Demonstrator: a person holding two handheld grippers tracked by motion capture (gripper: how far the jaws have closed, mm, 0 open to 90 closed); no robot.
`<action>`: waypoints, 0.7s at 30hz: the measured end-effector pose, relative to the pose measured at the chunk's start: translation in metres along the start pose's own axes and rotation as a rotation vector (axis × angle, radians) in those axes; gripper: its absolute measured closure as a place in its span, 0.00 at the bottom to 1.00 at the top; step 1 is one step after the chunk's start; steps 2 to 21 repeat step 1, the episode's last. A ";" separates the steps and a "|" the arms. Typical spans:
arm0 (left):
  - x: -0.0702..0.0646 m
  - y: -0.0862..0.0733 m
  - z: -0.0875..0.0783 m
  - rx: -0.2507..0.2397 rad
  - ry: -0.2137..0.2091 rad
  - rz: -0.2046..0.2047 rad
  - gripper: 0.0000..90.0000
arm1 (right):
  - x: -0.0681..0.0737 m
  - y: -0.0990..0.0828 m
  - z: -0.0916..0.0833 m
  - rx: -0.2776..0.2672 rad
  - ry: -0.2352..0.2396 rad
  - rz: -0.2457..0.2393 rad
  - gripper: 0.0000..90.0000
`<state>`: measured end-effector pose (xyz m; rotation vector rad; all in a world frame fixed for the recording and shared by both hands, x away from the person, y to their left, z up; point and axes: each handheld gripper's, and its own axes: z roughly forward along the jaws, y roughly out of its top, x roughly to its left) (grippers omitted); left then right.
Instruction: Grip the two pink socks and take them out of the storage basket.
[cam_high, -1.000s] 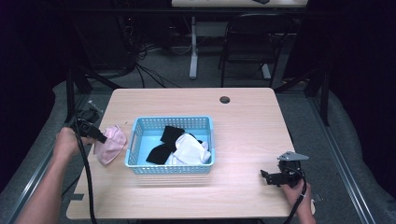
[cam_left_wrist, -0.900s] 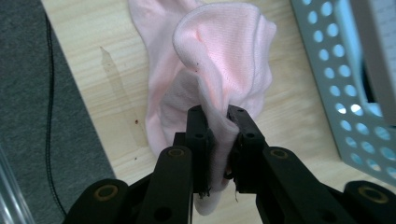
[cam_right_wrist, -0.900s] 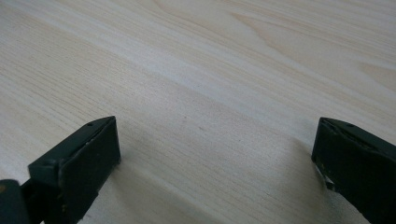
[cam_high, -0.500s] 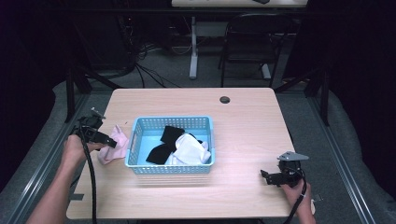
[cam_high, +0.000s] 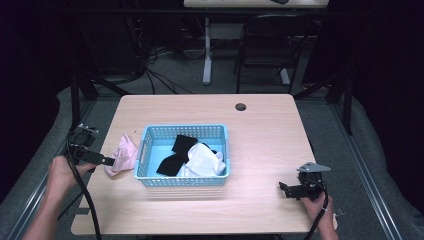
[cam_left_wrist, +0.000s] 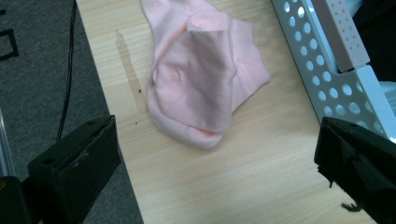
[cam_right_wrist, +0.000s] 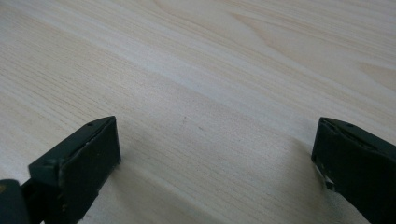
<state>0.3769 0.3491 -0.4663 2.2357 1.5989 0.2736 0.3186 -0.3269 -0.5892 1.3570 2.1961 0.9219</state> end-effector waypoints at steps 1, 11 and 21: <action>0.000 0.000 0.000 0.000 0.000 0.000 0.00 | 0.000 0.000 0.000 0.000 0.000 0.000 0.01; 0.000 0.000 0.000 0.000 0.000 0.000 0.00 | 0.000 0.000 0.000 0.000 0.000 0.000 0.01; 0.000 0.000 0.000 0.000 0.000 0.000 0.00 | 0.000 0.000 0.000 0.000 0.000 0.000 0.01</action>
